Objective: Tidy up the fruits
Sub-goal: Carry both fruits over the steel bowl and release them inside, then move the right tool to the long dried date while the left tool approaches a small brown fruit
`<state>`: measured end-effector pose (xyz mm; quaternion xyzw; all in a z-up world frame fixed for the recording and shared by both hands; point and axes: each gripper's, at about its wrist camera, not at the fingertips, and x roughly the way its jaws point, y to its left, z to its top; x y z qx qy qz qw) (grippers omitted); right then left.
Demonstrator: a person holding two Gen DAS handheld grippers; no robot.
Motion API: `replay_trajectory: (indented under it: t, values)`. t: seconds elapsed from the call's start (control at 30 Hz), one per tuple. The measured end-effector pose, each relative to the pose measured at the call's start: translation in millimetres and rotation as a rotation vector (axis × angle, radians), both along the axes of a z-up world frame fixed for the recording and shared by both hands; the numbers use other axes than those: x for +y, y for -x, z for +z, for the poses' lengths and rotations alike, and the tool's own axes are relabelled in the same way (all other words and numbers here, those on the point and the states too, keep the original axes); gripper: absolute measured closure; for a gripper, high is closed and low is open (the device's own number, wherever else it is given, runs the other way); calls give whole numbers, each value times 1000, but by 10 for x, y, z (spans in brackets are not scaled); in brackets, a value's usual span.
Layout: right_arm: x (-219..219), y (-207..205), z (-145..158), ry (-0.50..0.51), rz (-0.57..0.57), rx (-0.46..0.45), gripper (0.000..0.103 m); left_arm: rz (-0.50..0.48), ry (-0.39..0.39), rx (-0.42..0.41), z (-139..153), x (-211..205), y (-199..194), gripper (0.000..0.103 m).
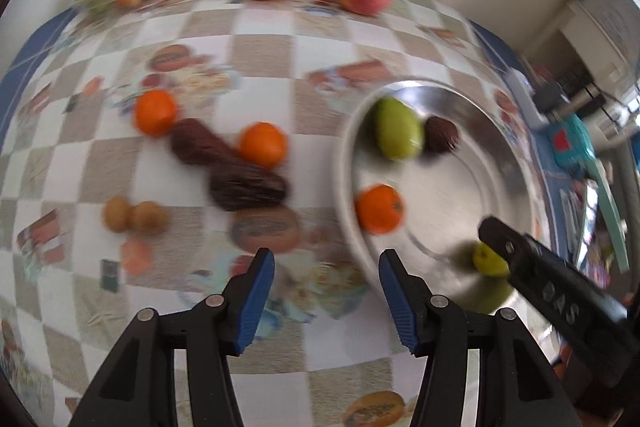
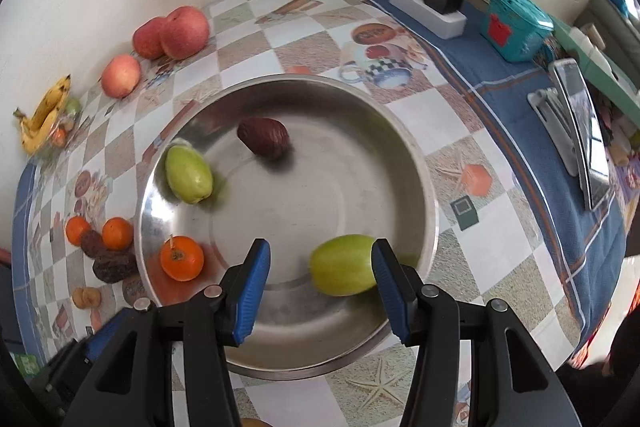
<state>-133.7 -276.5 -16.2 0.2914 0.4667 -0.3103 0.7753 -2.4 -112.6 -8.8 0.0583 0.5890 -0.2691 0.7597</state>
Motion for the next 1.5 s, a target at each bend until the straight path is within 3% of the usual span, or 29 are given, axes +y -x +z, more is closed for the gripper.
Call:
replay_trajectory:
  t: [0.2, 0.53, 0.6, 0.73, 0.8, 0.9, 1.0, 1.33, 1.5]
  values:
    - [231, -183, 27, 15, 120, -20, 49, 198, -67, -48, 77, 449, -255, 36]
    - [799, -614, 74, 16, 369, -81, 49, 479, -68, -42, 116, 1329, -727, 27]
    - [908, -693, 74, 9, 402, -89, 49, 522, -66, -37, 102, 1455, -785, 15]
    - [1078, -840, 75, 18, 454, -95, 49, 600, -45, -20, 76, 1666, -881, 10]
    - [1150, -906, 69, 23, 477, -93, 49, 629, -49, -21, 53, 1719, -919, 0]
    - [1212, -993, 48, 11, 491, -92, 45, 646, -75, -29, 29, 1749, -960, 0]
    - [1273, -1113, 53, 16, 503, -106, 17, 651, -90, -32, 8, 1768, -1019, 0]
    - [1342, -1430, 53, 31, 534, -135, 10, 632, -128, -85, 10, 1740, -1145, 0]
    - [1318, -1542, 65, 12, 542, -153, 10, 608, -89, -107, 21, 1674, -1150, 0]
